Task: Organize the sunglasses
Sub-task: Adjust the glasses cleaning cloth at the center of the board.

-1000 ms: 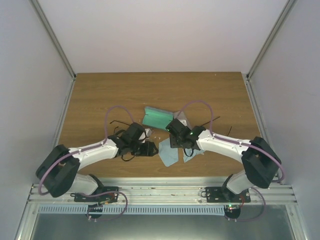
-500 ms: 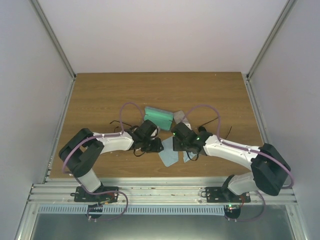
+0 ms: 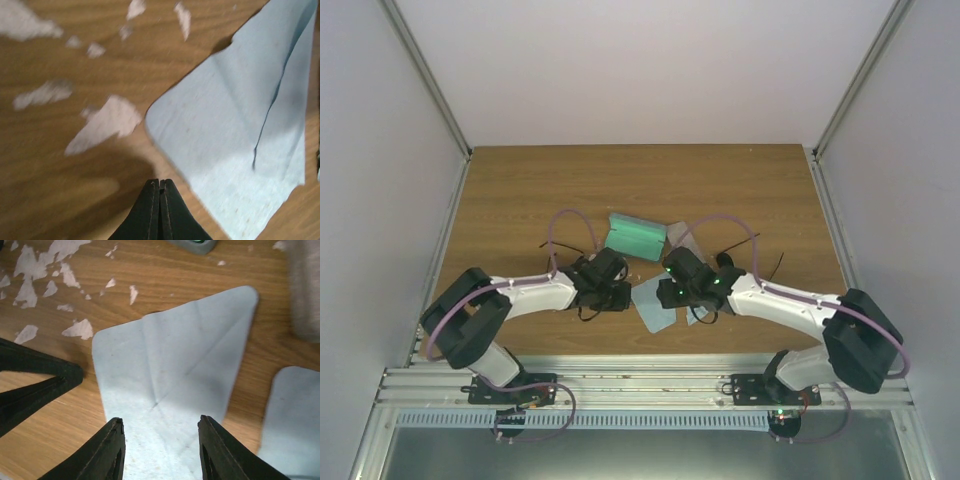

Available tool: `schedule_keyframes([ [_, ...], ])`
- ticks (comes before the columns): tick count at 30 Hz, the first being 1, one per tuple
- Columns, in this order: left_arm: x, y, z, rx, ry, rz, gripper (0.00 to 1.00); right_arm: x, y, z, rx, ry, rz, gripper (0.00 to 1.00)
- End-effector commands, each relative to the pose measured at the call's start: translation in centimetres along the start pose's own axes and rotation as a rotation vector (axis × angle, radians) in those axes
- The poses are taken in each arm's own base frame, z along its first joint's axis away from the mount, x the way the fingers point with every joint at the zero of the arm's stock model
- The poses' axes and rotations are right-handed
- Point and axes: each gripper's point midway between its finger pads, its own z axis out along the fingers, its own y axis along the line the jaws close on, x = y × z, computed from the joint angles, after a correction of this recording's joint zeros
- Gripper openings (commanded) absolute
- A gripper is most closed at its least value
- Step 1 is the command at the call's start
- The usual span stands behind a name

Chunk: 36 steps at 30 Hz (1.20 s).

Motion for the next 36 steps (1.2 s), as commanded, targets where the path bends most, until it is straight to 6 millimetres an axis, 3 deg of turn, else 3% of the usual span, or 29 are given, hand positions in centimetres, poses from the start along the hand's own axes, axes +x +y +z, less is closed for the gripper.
schedule_keyframes([
  [1, 1.6, 1.6, -1.4, -0.03, -0.013, -0.031, 0.0, 0.0, 3.7, 0.9, -0.116, 0.029, -0.088, 0.37],
  [4, 2.9, 3.0, -2.1, -0.053, -0.009, -0.056, 0.0, 0.1, 5.4, 1.9, -0.146, 0.045, -0.117, 0.3],
  [8, 3.4, 3.1, -2.9, -0.011, -0.026, -0.073, 0.0, 0.4, 5.5, 3.6, -0.078, 0.059, -0.111, 0.25],
  [9, 3.1, 2.5, -3.1, 0.021, -0.035, -0.063, 0.04, 0.2, 5.0, 3.8, -0.039, 0.051, -0.095, 0.25],
  [13, 1.7, -1.0, -3.8, 0.183, -0.07, -0.024, 0.37, -0.1, 2.5, 3.8, 0.095, 0.014, -0.022, 0.26],
  [17, 0.2, -2.2, -2.9, 0.198, -0.07, -0.045, 0.49, -0.2, 1.1, 3.2, 0.132, -0.018, 0.029, 0.3],
  [23, -1.4, -1.5, -0.5, 0.112, -0.07, -0.107, 0.48, 0.6, -0.3, 3.4, 0.135, 0.005, 0.077, 0.31],
  [28, -1.5, -1.5, 0.9, 0.1, -0.038, -0.107, 0.44, 1.0, -0.9, 3.5, 0.084, 0.016, 0.102, 0.31],
  [36, -1.2, -1.4, 2.2, 0.087, 0.002, -0.107, 0.2, 1.3, -0.9, 3.6, 0.026, 0.027, 0.109, 0.31],
])
